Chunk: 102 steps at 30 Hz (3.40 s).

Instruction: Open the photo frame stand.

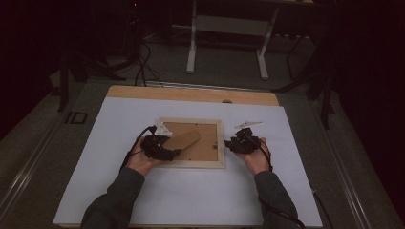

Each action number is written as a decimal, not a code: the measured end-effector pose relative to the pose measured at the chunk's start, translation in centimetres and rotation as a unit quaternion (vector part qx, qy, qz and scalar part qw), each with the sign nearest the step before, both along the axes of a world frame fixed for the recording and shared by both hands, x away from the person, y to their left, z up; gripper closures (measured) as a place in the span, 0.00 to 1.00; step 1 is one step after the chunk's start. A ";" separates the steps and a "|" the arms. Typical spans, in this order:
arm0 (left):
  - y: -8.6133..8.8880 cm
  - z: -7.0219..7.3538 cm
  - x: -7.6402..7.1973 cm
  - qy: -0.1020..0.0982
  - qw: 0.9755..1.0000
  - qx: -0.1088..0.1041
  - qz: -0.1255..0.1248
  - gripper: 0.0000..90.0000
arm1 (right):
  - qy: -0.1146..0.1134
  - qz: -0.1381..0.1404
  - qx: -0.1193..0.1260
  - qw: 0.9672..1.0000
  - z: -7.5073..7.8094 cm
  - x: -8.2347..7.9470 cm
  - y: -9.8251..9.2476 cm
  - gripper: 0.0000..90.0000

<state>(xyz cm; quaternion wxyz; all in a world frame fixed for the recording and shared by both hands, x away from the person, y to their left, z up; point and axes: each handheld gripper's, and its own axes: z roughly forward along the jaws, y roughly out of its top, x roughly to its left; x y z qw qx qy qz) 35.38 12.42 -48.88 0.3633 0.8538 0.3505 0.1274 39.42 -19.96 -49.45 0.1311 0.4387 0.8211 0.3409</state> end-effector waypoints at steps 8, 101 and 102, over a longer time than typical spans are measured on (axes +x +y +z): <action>-0.3 0.4 -1.0 -0.035 0.999 0.008 -0.001 0.41 | -0.001 0.000 0.010 1.000 0.6 0.4 0.1 0.67; 0.8 1.0 -2.0 -0.038 0.998 -0.049 -0.013 0.43 | 0.095 -0.037 0.197 0.975 1.0 4.1 -0.5 0.67; 0.9 1.0 -1.8 -0.030 0.998 -0.058 -0.015 0.44 | 0.095 -0.037 0.196 0.975 1.0 4.1 -0.5 0.67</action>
